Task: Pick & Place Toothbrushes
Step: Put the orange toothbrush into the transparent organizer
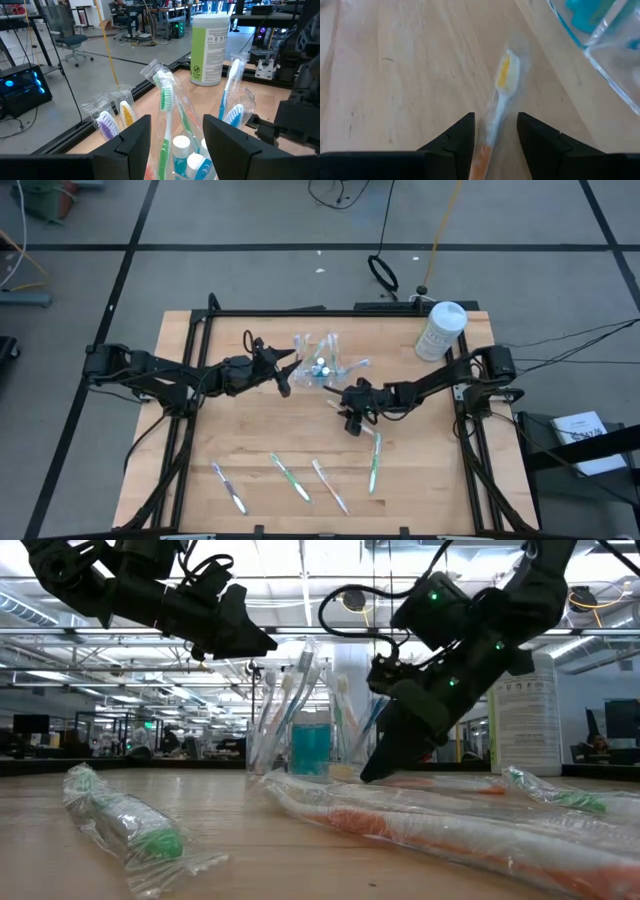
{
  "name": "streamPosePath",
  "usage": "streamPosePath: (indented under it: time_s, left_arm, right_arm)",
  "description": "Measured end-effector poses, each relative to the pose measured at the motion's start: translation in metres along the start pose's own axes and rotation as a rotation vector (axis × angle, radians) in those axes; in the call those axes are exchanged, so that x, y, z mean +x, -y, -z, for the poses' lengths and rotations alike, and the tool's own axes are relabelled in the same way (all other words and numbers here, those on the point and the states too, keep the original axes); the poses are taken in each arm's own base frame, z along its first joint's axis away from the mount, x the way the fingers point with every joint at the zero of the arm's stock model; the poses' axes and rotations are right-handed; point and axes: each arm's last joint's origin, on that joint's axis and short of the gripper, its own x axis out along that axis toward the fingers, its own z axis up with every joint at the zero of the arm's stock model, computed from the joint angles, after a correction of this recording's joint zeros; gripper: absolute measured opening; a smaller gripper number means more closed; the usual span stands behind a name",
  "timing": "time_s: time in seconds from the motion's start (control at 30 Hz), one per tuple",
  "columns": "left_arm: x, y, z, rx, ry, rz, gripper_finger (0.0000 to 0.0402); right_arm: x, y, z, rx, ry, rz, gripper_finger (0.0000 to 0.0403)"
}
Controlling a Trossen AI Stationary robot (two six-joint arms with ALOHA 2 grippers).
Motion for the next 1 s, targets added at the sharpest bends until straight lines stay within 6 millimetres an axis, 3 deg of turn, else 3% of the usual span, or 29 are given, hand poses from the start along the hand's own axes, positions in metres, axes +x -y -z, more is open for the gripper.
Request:
streamPosePath:
  time_s: [0.17, 0.43, 0.67, 0.83, 0.93, 1.0]
  left_arm:
    - [0.0, 0.0, 0.0, 0.009, 0.0, 0.0, 0.0186]
    - [0.0, 0.0, 0.0, 0.009, 0.0, 0.0, 0.0186]
    - [0.0, 0.0, 0.001, 0.006, -0.008, -0.002, 0.0186]
    - [0.0, 0.0, 0.001, 0.003, -0.008, -0.003, 0.0186]
    - [0.0, 0.0, 0.001, 0.003, -0.008, -0.003, 0.0186]
    - [0.0, 0.0, 0.001, 0.003, -0.008, -0.003, 0.0186]
  right_arm:
    - [0.003, 0.001, 0.003, -0.036, -0.014, 0.01, 0.0122]
    - [-0.027, -0.003, -0.01, -0.048, -0.015, -0.031, 0.0011]
    - [-0.082, -0.02, -0.05, -0.158, 0.275, -0.117, 0.0004]
    - [-0.122, -0.027, -0.081, -0.28, 0.642, -0.072, 0.0002]
    - [-0.134, -0.027, -0.092, -0.3, 0.879, -0.069, 0.0001]
    - [-0.132, -0.025, -0.092, -0.276, 0.95, -0.083, 0.0001]
